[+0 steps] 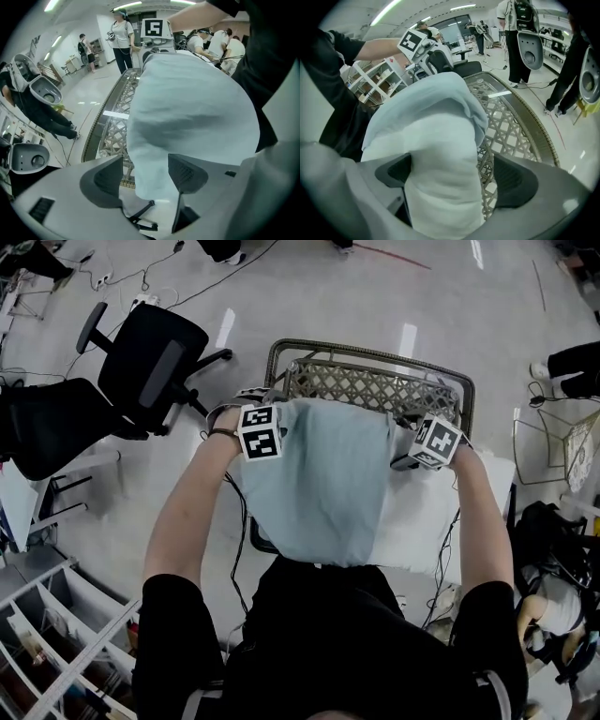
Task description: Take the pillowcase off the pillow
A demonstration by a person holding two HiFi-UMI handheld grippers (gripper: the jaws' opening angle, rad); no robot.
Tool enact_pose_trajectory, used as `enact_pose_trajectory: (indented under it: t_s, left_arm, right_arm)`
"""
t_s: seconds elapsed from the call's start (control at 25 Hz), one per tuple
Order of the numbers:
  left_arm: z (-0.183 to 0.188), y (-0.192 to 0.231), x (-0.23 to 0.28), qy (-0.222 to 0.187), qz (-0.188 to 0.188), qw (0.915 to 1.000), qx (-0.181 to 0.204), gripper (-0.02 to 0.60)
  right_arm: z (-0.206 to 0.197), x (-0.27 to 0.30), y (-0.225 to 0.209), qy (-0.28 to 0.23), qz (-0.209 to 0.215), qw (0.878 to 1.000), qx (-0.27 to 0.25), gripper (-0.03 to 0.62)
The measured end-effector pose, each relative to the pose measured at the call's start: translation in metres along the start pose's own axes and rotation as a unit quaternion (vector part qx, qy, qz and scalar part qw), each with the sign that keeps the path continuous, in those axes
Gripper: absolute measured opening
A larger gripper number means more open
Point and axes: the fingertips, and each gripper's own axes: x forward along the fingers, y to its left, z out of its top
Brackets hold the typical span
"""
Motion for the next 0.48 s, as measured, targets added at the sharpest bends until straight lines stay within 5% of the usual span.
enact_pose_trajectory:
  t_s: [0.12, 0.28, 0.4, 0.48]
  left_arm:
    - [0.010, 0.009, 0.022, 0.000, -0.011, 0.9998, 0.020, 0.287]
    - [0.013, 0.005, 0.048, 0.043, -0.038, 0.9955, 0.076, 0.262]
    - [0.004, -0.003, 0.052, 0.082, -0.038, 0.9887, 0.120, 0.017]
    - [-0.004, 0.003, 0.040, 0.088, -0.015, 0.9882, 0.124, 0.009]
  right_arm:
    - [0.006, 0.011, 0.015, 0.000, 0.046, 0.999, -0.023, 0.530]
    - [0.015, 0.016, 0.039, 0.004, 0.102, 0.993, -0.054, 0.401]
    - [0.016, 0.006, 0.046, 0.010, 0.121, 0.991, -0.060, 0.309]
    - [0.016, -0.008, 0.046, 0.006, 0.132, 0.990, -0.052, 0.275]
